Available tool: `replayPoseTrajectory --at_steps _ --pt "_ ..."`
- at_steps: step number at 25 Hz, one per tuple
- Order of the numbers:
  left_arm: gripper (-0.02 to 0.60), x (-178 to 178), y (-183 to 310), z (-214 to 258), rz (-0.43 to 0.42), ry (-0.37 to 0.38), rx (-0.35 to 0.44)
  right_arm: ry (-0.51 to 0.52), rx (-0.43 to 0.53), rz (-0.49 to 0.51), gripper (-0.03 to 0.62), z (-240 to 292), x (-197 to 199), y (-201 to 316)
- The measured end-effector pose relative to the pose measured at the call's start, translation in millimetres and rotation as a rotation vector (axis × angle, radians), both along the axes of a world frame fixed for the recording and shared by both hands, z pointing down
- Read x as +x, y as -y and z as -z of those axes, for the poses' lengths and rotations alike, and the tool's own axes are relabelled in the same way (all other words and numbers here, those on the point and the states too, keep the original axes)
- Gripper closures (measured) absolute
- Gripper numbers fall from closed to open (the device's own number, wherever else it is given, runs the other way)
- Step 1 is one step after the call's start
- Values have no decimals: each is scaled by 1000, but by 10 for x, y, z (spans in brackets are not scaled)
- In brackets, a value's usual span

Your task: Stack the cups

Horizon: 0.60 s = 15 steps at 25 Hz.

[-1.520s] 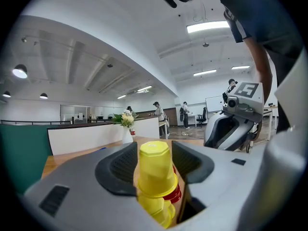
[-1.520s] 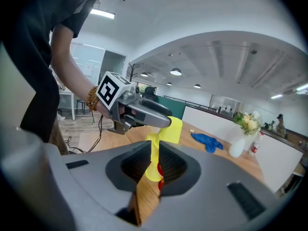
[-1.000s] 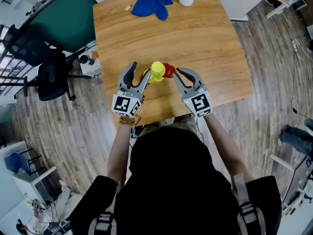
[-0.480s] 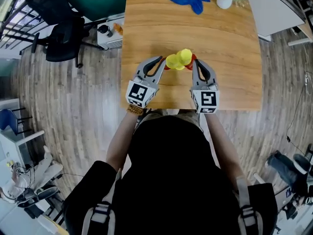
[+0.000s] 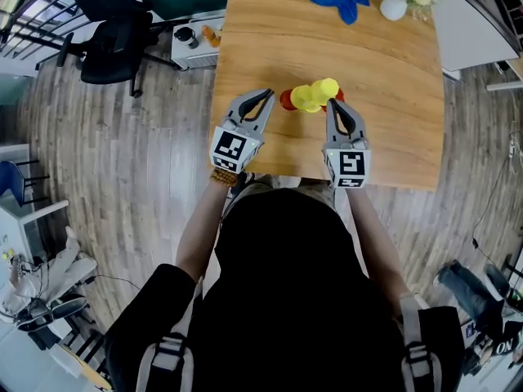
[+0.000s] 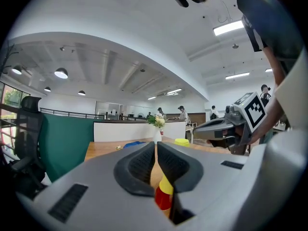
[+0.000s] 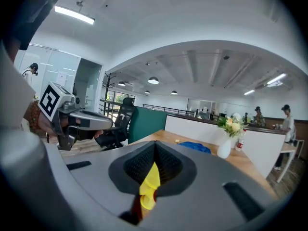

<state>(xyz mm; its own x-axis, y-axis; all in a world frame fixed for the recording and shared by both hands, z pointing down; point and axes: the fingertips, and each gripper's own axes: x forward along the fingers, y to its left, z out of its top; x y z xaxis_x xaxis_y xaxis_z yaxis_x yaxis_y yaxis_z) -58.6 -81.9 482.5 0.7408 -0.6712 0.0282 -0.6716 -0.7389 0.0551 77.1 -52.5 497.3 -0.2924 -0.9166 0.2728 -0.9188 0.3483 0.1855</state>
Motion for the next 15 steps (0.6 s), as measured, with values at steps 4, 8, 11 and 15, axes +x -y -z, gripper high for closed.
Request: replayPoseTrajectory --at_steps 4,8,11,15 --pt "546 -133 102 24 20 -3 -8 -12 -14 0 589 -38 21 -10" --pt "546 -152 136 -2 13 -3 -27 -19 -31 -10 589 -89 62 24" --pt "546 -135 146 -23 6 -10 -34 -16 -33 -21 589 -84 84 68" --pt "546 -115 105 -115 -4 -11 -74 8 -50 -49 589 -117 162 79"
